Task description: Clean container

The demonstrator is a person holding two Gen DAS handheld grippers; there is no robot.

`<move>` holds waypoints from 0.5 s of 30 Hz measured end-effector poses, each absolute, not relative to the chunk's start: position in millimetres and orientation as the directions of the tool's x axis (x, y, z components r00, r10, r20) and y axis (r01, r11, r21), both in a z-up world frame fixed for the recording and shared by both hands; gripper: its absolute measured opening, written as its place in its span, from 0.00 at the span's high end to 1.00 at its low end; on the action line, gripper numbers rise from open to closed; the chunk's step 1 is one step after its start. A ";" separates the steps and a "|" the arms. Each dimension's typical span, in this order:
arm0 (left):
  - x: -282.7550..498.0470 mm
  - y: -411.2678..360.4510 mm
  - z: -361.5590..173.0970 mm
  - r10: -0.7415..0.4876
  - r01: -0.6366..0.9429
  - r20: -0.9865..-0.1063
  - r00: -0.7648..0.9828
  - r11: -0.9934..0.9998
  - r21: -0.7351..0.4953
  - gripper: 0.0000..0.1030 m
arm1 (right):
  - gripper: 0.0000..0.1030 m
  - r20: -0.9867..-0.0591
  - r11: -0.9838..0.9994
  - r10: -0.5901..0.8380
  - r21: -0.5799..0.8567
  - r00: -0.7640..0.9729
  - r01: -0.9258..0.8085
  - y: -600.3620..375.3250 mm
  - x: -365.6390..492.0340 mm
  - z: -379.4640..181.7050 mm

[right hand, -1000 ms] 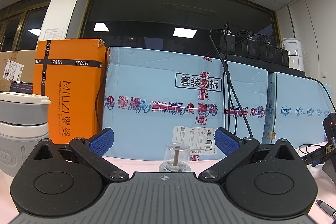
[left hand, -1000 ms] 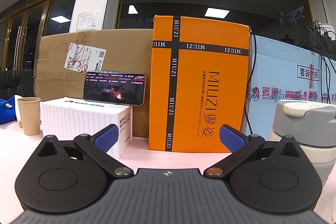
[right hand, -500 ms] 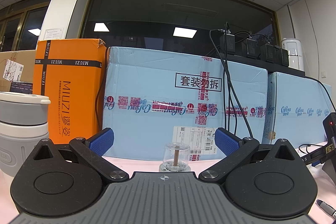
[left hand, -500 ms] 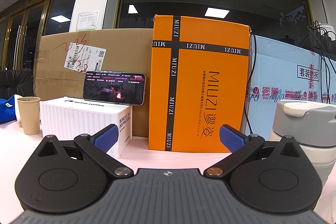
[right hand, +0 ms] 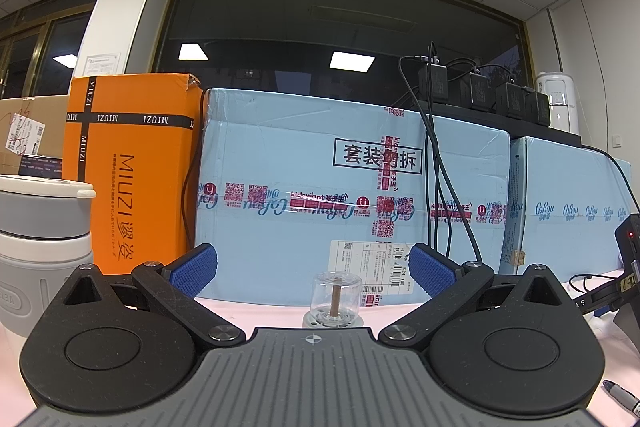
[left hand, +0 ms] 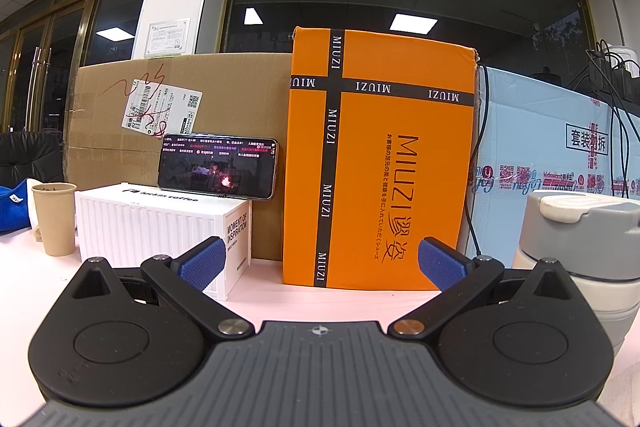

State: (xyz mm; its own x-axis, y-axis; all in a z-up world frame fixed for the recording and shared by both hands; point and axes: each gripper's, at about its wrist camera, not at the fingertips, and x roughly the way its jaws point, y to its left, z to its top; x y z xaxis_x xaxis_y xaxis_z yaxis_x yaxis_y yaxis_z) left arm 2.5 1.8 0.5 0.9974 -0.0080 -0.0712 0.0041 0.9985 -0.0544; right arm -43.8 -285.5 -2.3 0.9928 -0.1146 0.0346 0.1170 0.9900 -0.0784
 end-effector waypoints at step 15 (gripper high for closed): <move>2.8 1.8 0.1 -0.008 0.004 -0.071 0.997 0.999 -0.054 0.00 | 0.00 0.035 0.990 -0.115 -0.078 0.993 0.117 -284.0 -42.8 -1.3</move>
